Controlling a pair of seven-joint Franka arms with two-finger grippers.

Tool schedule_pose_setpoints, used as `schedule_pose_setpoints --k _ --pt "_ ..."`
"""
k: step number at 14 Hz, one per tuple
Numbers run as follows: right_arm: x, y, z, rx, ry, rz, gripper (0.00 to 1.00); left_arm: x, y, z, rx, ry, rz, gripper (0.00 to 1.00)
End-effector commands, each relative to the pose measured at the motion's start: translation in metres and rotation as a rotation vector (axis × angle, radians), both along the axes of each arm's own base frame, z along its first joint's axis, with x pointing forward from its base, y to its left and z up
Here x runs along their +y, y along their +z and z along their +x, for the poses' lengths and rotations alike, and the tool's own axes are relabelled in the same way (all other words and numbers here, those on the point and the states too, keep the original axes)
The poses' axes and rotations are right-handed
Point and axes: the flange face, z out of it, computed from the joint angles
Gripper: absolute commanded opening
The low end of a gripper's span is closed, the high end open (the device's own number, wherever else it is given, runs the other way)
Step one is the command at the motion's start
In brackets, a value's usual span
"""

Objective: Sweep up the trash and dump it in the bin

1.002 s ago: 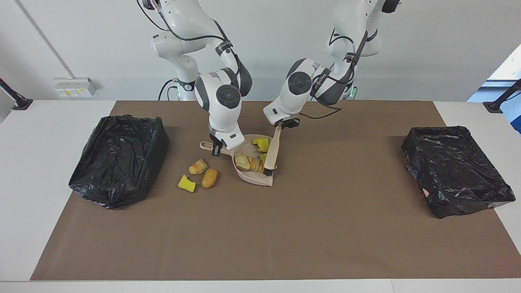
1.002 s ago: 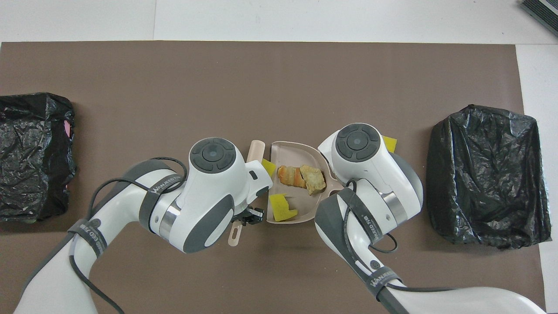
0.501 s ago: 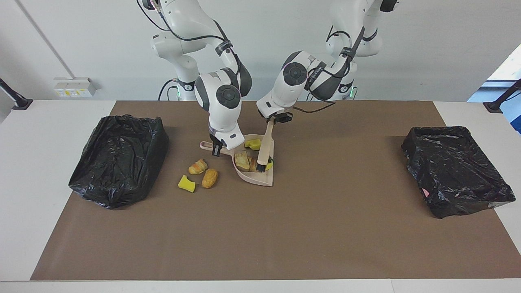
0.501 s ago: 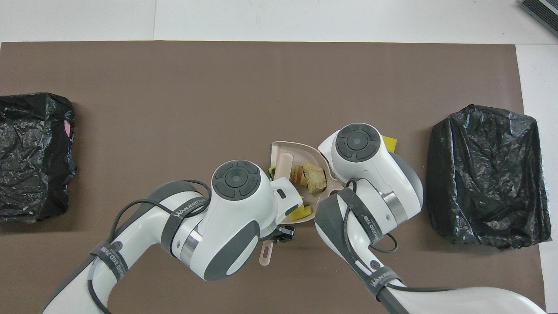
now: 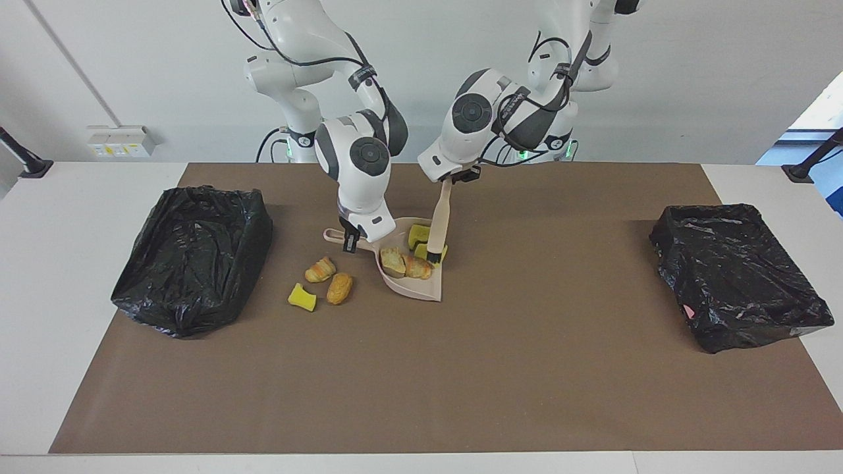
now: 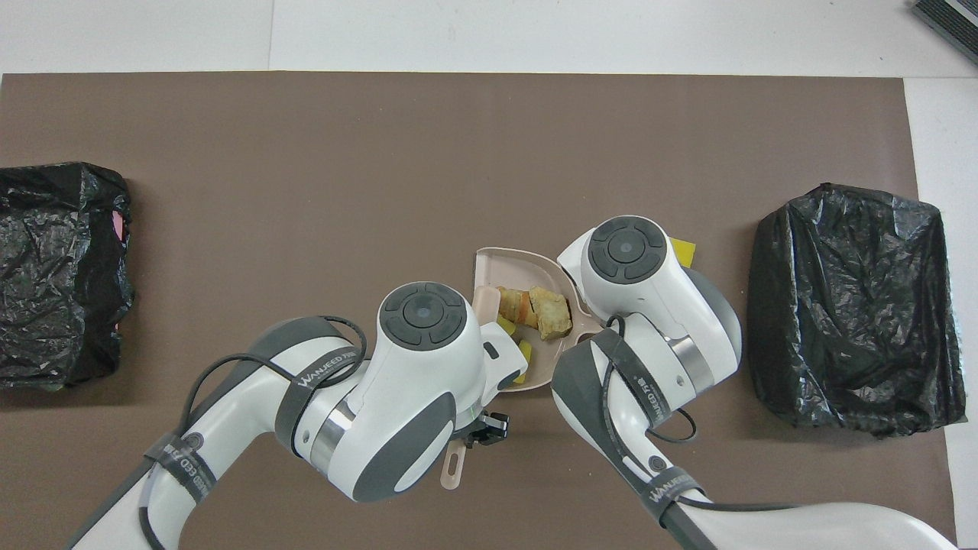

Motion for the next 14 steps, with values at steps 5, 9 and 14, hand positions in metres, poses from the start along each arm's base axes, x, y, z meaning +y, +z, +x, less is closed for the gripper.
schedule_pose_setpoints --k 5,9,14 --pt "-0.002 0.001 -0.001 -0.004 -0.034 -0.002 0.0 -0.011 0.012 -0.039 0.027 -0.044 0.061 0.0" --pt "-0.002 0.001 -0.001 -0.004 -0.034 -0.002 0.0 -0.026 0.015 -0.065 0.024 -0.065 0.061 0.0" --pt "-0.003 0.001 -0.001 -0.004 -0.035 -0.002 0.0 -0.048 0.017 -0.094 -0.025 -0.114 0.028 0.0"
